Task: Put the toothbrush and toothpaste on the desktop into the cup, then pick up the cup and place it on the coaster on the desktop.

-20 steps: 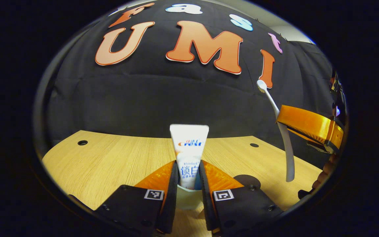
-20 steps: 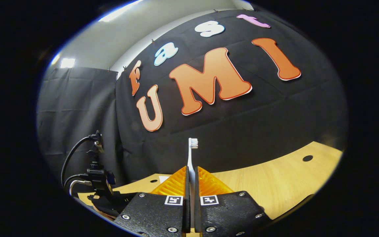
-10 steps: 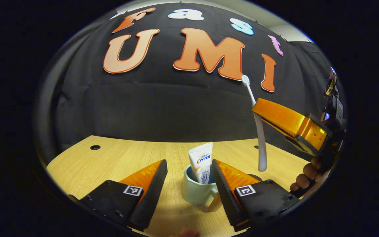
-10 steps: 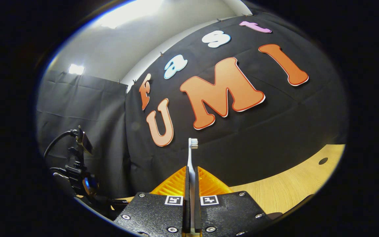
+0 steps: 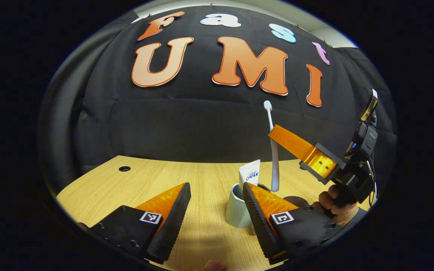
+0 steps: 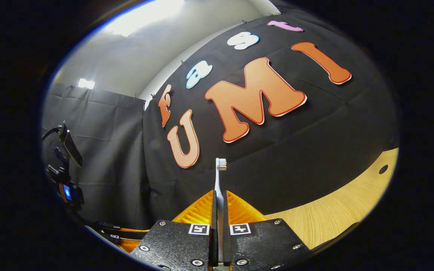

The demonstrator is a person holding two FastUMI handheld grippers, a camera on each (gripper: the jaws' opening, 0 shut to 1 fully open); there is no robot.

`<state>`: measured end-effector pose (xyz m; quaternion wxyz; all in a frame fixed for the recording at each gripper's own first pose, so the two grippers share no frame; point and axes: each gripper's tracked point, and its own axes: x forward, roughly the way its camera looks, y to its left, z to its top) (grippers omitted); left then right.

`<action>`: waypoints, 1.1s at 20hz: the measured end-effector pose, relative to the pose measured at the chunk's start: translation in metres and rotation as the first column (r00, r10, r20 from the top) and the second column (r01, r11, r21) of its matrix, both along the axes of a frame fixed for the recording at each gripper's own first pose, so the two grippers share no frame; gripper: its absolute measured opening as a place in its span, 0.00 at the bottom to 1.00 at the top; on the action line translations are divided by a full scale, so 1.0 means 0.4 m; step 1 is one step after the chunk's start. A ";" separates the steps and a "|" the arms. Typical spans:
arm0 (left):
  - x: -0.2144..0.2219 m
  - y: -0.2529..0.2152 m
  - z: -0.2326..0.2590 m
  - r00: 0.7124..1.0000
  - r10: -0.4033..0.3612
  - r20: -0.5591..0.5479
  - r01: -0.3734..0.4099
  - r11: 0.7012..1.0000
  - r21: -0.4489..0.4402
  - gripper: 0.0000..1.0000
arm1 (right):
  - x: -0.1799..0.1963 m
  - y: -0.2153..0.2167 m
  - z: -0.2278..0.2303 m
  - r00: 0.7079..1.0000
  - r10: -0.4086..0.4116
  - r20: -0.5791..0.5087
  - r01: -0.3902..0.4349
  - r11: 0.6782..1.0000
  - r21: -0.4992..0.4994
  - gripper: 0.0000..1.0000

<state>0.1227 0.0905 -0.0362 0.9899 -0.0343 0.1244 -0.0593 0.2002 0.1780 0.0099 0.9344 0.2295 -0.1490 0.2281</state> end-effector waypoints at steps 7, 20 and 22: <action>-0.002 -0.008 -0.034 0.999 0.004 -0.041 -0.005 1.000 -0.028 0.90 | 0.026 0.023 -0.048 0.999 0.002 -0.053 -0.003 0.999 -0.034 0.07; -0.031 -0.111 -0.005 0.992 -0.064 -0.107 0.063 0.998 -0.016 0.90 | -0.064 -0.047 -0.076 0.991 -0.011 -0.134 -0.005 0.993 -0.117 0.19; -0.034 -0.123 0.009 0.991 -0.063 -0.114 0.065 0.998 0.019 0.90 | -0.085 -0.067 -0.079 0.986 -0.015 -0.166 -0.008 0.990 -0.138 0.26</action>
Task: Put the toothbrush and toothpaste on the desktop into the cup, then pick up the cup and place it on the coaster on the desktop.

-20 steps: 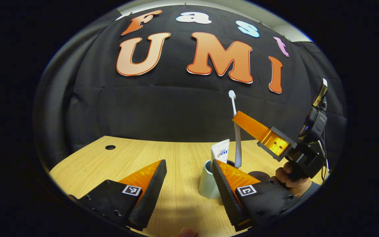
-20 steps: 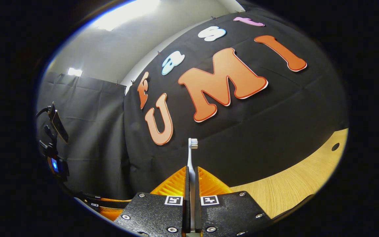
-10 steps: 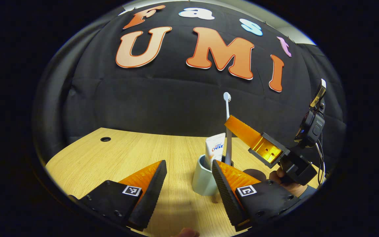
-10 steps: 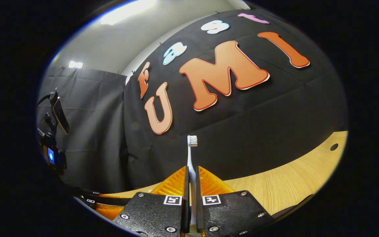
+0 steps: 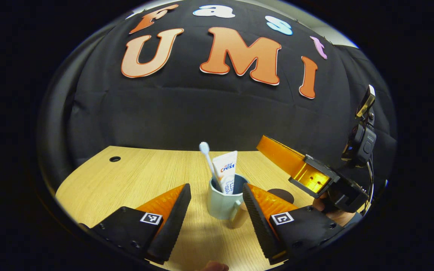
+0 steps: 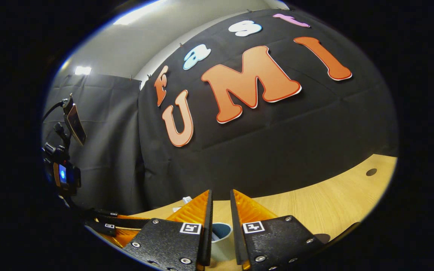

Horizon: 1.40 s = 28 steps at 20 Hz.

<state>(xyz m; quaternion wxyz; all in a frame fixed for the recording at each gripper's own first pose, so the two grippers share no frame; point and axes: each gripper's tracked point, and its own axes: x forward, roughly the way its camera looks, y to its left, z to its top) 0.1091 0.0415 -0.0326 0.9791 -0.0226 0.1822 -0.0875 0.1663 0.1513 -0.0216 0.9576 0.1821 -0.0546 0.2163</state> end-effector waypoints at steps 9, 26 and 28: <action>-0.001 -0.081 0.048 0.989 -0.073 -0.130 0.076 0.997 0.017 0.89 | -0.132 -0.138 0.053 0.998 -0.062 0.003 0.062 0.993 -0.098 0.66; -0.001 -0.118 -0.084 0.723 -0.045 -0.689 0.116 0.992 0.057 0.91 | -0.325 -0.442 0.070 0.974 -0.214 -0.076 0.192 0.955 -0.226 0.94; 0.003 -0.111 -0.103 0.682 -0.016 -0.731 0.108 0.991 0.079 0.89 | -0.349 -0.476 0.072 0.968 -0.235 -0.089 0.208 0.948 -0.241 0.94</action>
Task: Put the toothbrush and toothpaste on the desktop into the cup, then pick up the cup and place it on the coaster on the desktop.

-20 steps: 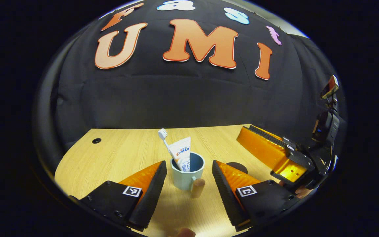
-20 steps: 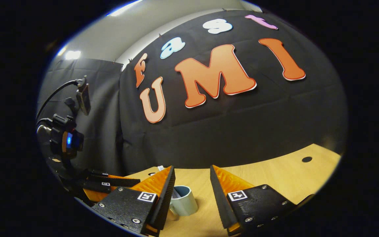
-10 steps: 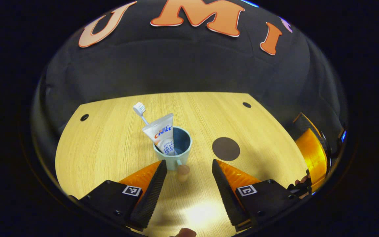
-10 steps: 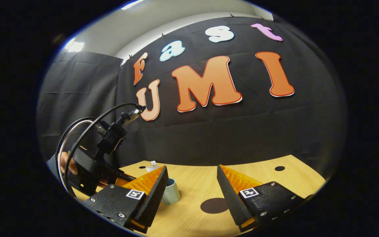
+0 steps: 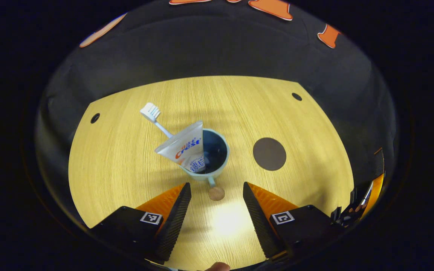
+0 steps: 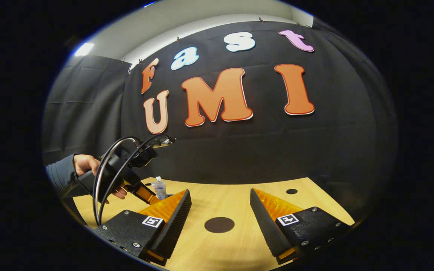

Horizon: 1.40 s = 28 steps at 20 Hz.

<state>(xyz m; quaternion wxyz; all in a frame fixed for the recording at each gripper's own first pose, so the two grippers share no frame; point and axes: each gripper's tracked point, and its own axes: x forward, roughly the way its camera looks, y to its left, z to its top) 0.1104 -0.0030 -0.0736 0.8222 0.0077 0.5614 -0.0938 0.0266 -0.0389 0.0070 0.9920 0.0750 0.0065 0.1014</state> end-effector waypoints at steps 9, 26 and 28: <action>0.025 -0.006 -0.031 0.995 0.036 -0.098 -0.028 0.997 0.073 0.91 | -0.104 -0.120 0.058 0.998 -0.059 0.002 0.059 0.998 -0.021 0.94; 0.066 0.009 -0.104 0.985 0.114 -0.131 -0.096 0.986 0.135 0.32 | -0.120 -0.193 -0.003 0.994 -0.099 -0.046 0.100 0.995 0.008 0.94; 0.074 0.015 -0.109 0.987 0.104 -0.123 -0.088 0.988 0.130 0.29 | -0.120 -0.219 -0.016 0.991 -0.118 -0.059 0.120 0.993 0.022 0.94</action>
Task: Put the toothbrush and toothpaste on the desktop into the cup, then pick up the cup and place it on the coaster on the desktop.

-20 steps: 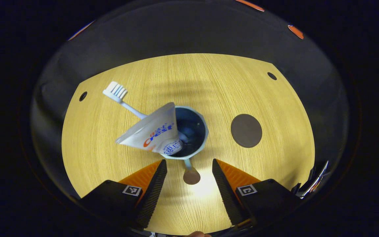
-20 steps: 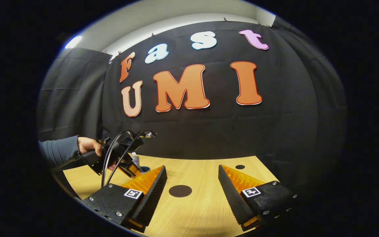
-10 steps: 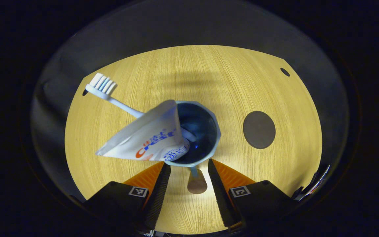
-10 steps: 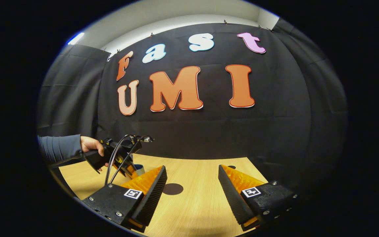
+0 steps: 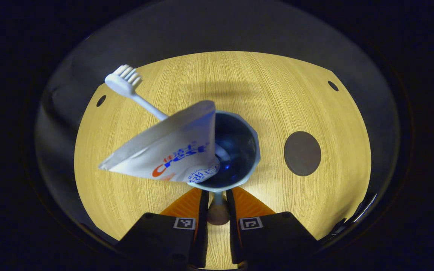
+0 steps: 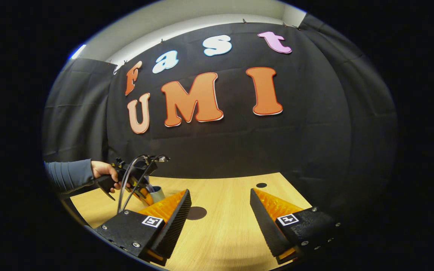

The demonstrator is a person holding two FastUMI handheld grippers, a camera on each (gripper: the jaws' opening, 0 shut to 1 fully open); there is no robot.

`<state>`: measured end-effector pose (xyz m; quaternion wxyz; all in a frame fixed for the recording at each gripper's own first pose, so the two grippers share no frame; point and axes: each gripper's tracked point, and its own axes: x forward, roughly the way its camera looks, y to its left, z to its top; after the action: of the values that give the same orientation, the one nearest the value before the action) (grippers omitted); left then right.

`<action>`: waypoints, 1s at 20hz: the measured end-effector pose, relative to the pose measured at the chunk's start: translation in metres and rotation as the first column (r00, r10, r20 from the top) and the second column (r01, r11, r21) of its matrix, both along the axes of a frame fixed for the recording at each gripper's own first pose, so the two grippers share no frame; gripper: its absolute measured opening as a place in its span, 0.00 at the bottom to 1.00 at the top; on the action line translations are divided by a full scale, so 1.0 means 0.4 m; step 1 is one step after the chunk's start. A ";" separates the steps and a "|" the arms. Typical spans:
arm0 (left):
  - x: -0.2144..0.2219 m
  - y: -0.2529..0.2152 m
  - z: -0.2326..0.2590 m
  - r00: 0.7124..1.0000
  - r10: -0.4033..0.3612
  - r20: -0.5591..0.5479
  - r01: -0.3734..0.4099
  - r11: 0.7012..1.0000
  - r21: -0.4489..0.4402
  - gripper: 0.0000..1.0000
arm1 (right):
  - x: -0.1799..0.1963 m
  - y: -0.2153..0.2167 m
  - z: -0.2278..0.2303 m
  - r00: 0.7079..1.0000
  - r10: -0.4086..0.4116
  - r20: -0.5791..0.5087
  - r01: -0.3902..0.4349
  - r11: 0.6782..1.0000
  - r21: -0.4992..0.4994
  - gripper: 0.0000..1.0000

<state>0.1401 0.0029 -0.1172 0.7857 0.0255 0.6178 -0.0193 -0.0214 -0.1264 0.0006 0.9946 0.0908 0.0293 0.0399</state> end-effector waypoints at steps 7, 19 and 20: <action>0.019 -0.012 0.015 0.998 -0.025 0.066 0.024 1.000 0.003 0.28 | -0.014 -0.046 -0.008 0.999 -0.047 0.003 0.047 0.999 0.013 0.94; 0.042 -0.041 0.001 0.975 -0.196 0.103 0.201 0.979 -0.043 0.28 | -0.048 -0.073 -0.016 0.997 -0.082 0.000 0.082 0.997 -0.007 0.94; 0.041 -0.041 -0.003 0.974 -0.206 0.096 0.211 0.976 -0.045 0.28 | -0.049 -0.077 -0.017 0.996 -0.086 -0.003 0.086 0.996 -0.009 0.94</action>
<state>0.1564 -0.0135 -0.1186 0.8070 0.0694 0.5745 -0.1177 -0.0410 -0.1572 -0.0062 0.9958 0.0879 0.0270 -0.0032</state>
